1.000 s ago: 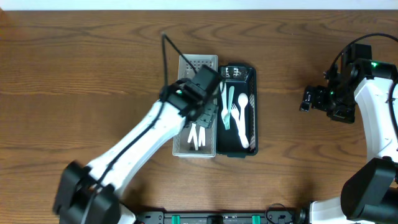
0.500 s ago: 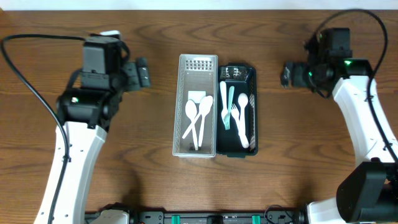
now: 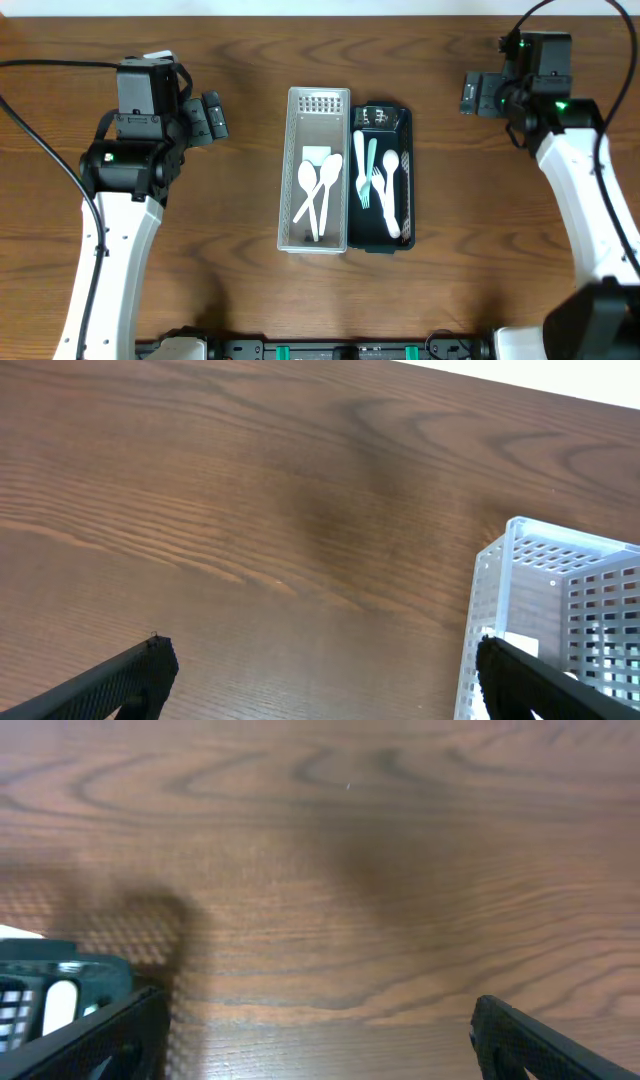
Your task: Pack container
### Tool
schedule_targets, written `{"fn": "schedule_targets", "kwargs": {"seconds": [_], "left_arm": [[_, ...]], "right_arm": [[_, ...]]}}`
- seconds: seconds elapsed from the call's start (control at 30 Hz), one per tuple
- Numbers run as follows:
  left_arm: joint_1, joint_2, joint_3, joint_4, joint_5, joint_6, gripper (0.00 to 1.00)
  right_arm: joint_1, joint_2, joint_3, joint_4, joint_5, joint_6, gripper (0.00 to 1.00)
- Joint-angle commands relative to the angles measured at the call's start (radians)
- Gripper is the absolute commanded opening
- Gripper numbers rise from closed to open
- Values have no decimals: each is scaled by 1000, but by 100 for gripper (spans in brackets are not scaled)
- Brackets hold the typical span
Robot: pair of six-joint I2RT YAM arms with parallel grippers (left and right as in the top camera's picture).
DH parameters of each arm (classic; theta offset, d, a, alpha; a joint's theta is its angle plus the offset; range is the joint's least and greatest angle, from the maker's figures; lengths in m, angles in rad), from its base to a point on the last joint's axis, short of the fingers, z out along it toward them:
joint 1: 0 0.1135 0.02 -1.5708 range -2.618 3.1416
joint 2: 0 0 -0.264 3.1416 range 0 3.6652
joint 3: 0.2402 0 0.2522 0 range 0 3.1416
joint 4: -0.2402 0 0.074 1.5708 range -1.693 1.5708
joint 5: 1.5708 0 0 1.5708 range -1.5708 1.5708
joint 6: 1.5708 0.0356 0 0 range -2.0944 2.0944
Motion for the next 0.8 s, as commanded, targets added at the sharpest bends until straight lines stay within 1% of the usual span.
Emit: {"fn": "schedule_targets", "kwargs": {"seconds": [0.0,0.07,0.17,0.33,0.4,0.47,0.57,0.67,0.77], "left_arm": [[1,-65,-3,-6,-8,-33,98],[0,-126,-29,-6,-8,-33,98],[-18,-250,-100,6,-9,-32,98],[-69,-541,-298,48,-10,-32,98],[-82,-660,-381,48,-26,-32,98],[-87,-793,-475,42,-78,-32,98],[-87,-966,-586,30,-114,-31,98],[-87,-1106,-668,1,-114,-32,98],[-87,-1187,-705,-29,-113,-32,98]], "right_arm": [[-5,-144,0,-18,24,-34,99],[-3,-219,-26,-25,21,-34,99],[13,-365,-113,-5,22,-35,99],[109,-659,-322,-8,39,-35,99],[155,-782,-404,-42,87,-35,99],[193,-906,-479,-100,132,-34,99],[224,-1059,-562,-179,137,-34,99],[229,-1176,-626,-248,138,-34,99],[229,-1244,-671,-279,138,-34,99]]}}
